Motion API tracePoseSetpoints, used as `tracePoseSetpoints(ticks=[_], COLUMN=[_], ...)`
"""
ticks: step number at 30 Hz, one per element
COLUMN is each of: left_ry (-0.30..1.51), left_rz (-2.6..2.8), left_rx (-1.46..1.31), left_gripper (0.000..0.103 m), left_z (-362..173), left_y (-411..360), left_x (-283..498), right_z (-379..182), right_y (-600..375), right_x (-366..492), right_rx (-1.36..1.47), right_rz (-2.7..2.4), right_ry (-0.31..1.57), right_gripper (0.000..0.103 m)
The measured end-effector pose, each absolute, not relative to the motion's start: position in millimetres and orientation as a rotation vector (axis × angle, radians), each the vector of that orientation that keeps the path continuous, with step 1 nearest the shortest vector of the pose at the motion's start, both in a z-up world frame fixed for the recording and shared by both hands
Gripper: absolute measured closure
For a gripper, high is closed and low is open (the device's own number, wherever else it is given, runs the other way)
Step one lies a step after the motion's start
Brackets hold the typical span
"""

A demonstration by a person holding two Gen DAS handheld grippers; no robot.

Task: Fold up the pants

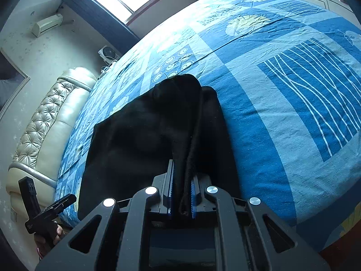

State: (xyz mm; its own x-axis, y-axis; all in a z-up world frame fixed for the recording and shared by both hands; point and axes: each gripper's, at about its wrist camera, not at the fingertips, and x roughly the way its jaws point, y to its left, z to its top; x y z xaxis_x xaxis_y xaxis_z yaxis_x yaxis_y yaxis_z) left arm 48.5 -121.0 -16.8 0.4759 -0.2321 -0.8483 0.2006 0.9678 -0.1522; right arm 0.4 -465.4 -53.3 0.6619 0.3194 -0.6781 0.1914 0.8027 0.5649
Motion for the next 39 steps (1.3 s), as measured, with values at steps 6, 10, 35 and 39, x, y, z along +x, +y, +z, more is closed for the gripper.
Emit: tracePoseSetpoints(ticks=[6,10,35,39], left_ry=[1.051,1.05,1.158,1.195], left_rz=[-0.286,-0.298,-0.52,-0.588], left_rx=[-0.054,-0.057,-0.346,-0.447], left_gripper=[0.004,0.004,0.004,0.004], left_z=[-22,-23,-53,-66], left_y=[-126,-129,-125,-130], left_x=[49,51,71,78], right_z=[-47,-54,-82,-87], right_y=[-471,-478,-496,-494], right_x=[-1,-5,-11,-9], right_rx=[0.619,0.667,0.925,0.953], right_rz=[0.029,0.034,0.128,0.155], right_ry=[0.853,0.851,0.883,0.864], right_gripper=[0.092,0.092,0.031,0.029])
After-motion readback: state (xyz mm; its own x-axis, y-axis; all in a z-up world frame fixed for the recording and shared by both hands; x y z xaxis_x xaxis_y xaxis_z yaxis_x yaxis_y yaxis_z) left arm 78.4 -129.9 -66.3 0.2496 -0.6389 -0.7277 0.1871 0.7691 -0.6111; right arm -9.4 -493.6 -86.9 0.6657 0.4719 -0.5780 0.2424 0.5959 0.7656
